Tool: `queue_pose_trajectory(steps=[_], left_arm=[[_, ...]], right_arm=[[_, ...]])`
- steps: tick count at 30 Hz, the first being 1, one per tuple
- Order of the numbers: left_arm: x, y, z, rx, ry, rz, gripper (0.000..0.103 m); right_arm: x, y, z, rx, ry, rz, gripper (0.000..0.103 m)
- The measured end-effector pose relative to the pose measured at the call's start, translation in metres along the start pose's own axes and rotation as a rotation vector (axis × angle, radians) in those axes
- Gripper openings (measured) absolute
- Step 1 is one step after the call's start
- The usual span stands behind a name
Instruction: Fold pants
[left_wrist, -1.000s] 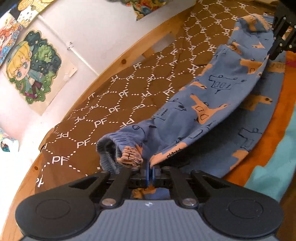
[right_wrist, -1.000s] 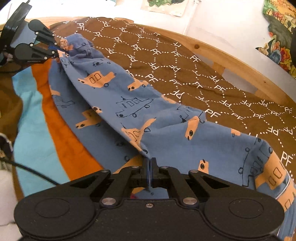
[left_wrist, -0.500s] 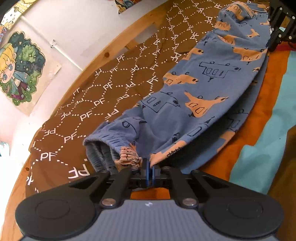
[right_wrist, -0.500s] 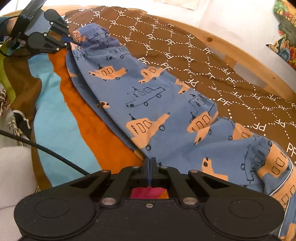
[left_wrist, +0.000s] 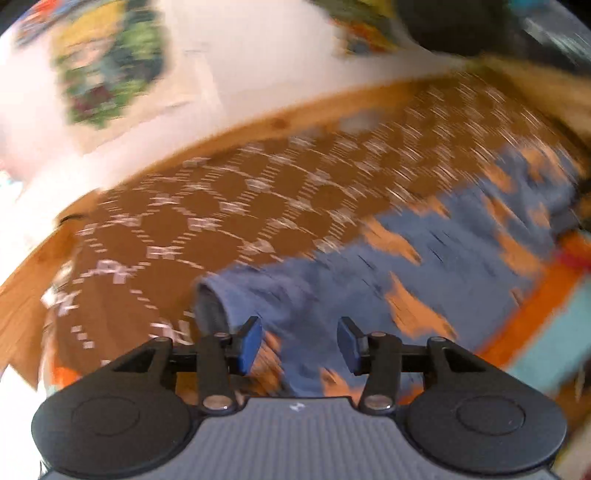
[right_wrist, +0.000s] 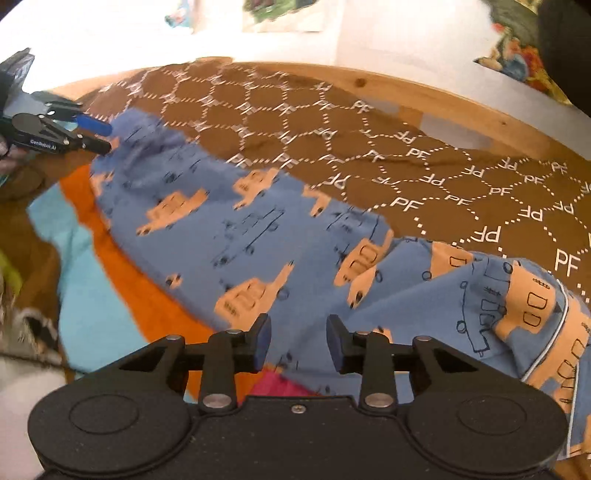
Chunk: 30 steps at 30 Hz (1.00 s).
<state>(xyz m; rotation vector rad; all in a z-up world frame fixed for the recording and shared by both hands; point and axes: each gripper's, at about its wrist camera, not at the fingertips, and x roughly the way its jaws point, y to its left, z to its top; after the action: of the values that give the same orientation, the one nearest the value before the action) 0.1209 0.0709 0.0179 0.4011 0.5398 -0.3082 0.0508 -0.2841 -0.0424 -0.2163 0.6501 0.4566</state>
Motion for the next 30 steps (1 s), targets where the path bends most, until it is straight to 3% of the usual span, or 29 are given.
queue_pose_trajectory(steps=[3,5,8,12,15,18,20,22,23,26,30], left_arm=[[-0.001,0.01,0.009,-0.125,-0.034,0.094,0.053],[0.012,0.014,0.01,-0.179,0.013,0.136,0.053],[0.045,0.013,0.003,-0.151,0.15,0.302,0.048],[0.046,0.015,0.001,-0.161,0.149,0.341,0.049],[0.039,0.006,0.003,-0.089,0.147,0.417,0.063],[0.027,-0.016,0.007,0.012,0.085,0.477,0.075],[0.019,-0.035,0.013,0.069,0.013,0.455,0.083],[0.016,-0.051,0.022,0.074,-0.036,0.39,0.1],[0.017,-0.06,0.026,0.068,-0.054,0.335,0.103],[0.032,-0.1,0.043,0.077,-0.05,0.107,0.103],[0.066,-0.157,0.063,0.108,-0.023,-0.134,0.103]], right_arm=[[0.007,0.005,0.005,-0.007,-0.009,-0.002,0.036],[0.013,0.009,0.006,-0.008,-0.01,0.019,0.04],[0.031,0.017,0.004,-0.04,0.032,0.003,0.047],[0.039,0.015,-0.005,-0.01,0.058,-0.048,0.057],[0.033,0.007,-0.009,0.025,0.056,-0.081,0.069],[0.018,-0.007,-0.013,0.09,0.027,-0.11,0.082],[0.007,-0.017,-0.016,0.15,-0.003,-0.151,0.097],[-0.005,-0.031,-0.021,0.24,-0.033,-0.189,0.099],[-0.01,-0.038,-0.024,0.287,-0.04,-0.214,0.101],[-0.021,-0.066,-0.036,0.457,-0.053,-0.279,0.102],[-0.036,-0.099,-0.046,0.566,-0.083,-0.345,0.102]])
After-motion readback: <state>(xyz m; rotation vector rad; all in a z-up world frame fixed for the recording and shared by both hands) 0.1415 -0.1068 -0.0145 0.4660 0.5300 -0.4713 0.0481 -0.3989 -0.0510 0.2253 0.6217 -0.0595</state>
